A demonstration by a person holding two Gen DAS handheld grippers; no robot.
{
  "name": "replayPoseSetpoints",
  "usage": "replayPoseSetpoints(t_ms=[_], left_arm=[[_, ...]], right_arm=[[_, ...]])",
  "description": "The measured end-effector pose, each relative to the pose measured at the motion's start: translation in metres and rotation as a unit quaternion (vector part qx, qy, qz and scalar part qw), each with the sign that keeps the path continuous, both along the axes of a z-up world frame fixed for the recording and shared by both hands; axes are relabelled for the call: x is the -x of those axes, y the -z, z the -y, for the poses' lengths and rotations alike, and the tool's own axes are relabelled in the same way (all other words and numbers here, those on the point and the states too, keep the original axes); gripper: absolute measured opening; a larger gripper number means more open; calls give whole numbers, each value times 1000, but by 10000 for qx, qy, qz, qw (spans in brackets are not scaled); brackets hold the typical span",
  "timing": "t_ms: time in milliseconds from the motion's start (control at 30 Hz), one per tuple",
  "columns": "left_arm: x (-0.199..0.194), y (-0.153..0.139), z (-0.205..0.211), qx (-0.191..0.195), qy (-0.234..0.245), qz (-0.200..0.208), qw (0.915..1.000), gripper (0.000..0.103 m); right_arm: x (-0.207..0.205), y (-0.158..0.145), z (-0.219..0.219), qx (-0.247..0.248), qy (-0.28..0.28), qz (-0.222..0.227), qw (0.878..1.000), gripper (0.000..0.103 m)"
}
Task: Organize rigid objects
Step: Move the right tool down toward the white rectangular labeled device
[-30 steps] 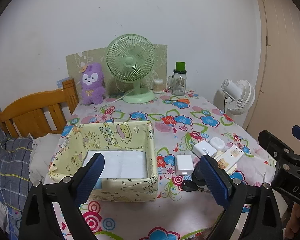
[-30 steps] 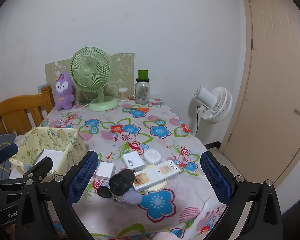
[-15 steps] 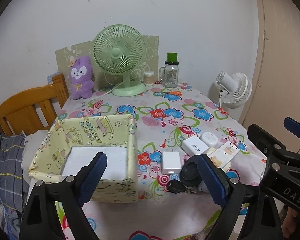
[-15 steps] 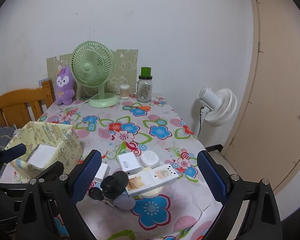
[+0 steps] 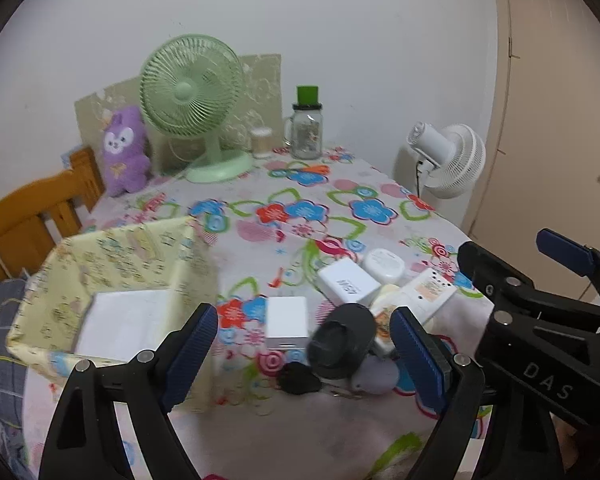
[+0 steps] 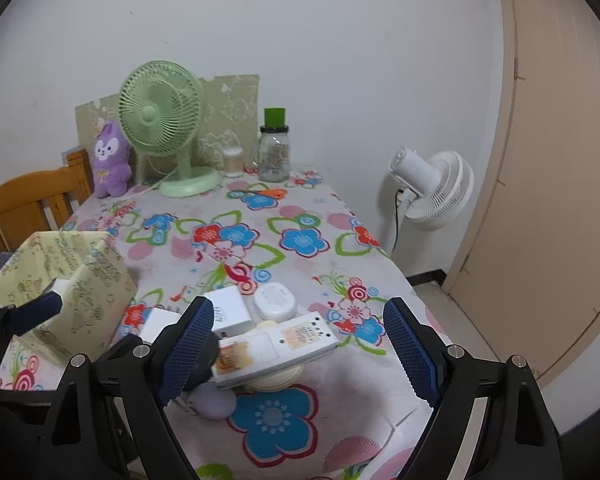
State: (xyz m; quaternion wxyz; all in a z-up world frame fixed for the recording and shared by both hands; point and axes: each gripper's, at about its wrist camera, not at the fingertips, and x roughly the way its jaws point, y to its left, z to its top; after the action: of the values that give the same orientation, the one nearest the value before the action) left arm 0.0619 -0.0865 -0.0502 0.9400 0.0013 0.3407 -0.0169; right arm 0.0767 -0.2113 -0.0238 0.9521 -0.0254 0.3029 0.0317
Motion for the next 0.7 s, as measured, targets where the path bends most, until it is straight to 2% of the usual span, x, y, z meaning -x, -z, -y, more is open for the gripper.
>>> replayPoseSetpoints(t_ms=[300, 700], left_arm=[[-25, 30, 9, -16, 36, -470, 9989, 87], [-41, 59, 6, 110, 36, -792, 9968, 80]], right_arm=[[-20, 25, 7, -59, 135, -388, 9991, 89], [-38, 57, 3, -93, 103, -863, 9962, 89]])
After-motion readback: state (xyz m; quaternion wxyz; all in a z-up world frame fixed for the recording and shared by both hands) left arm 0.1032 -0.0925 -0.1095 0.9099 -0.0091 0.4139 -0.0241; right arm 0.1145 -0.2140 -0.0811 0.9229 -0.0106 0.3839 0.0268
